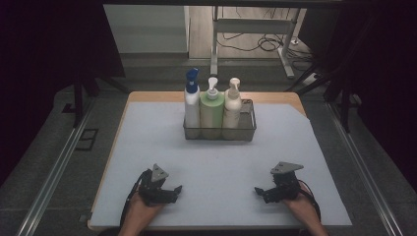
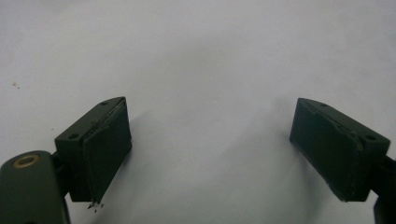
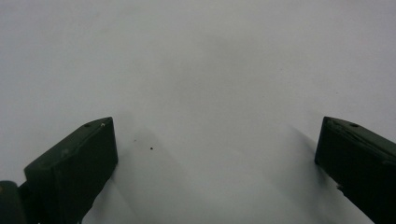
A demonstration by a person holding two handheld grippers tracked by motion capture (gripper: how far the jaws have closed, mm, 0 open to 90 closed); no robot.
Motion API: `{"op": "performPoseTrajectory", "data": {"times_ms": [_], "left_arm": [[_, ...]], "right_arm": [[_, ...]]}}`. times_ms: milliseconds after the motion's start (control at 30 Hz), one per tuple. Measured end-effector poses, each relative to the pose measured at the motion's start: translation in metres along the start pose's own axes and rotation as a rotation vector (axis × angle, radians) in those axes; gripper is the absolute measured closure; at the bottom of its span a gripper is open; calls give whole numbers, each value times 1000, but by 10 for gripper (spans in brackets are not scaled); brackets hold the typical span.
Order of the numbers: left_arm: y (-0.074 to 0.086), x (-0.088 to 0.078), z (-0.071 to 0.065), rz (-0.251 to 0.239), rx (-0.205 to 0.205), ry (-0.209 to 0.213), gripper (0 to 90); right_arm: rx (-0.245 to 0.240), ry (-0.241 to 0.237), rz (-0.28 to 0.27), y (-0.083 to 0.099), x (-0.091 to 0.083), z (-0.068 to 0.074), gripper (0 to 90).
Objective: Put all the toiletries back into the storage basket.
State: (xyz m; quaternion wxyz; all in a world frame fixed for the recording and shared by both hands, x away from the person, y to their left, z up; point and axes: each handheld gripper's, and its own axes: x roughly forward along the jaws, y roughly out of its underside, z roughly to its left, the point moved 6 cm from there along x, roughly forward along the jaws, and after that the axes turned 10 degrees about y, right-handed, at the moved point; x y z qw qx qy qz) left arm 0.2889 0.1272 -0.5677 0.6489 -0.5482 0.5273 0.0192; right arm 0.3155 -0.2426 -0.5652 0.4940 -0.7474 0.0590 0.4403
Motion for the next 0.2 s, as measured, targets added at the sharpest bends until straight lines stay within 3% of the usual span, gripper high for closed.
{"op": "performPoseTrajectory", "data": {"times_ms": [200], "left_arm": [[0,0,0,1,2,-1,123]], "right_arm": [[-1,2,-3,1,0,0,0]]}}
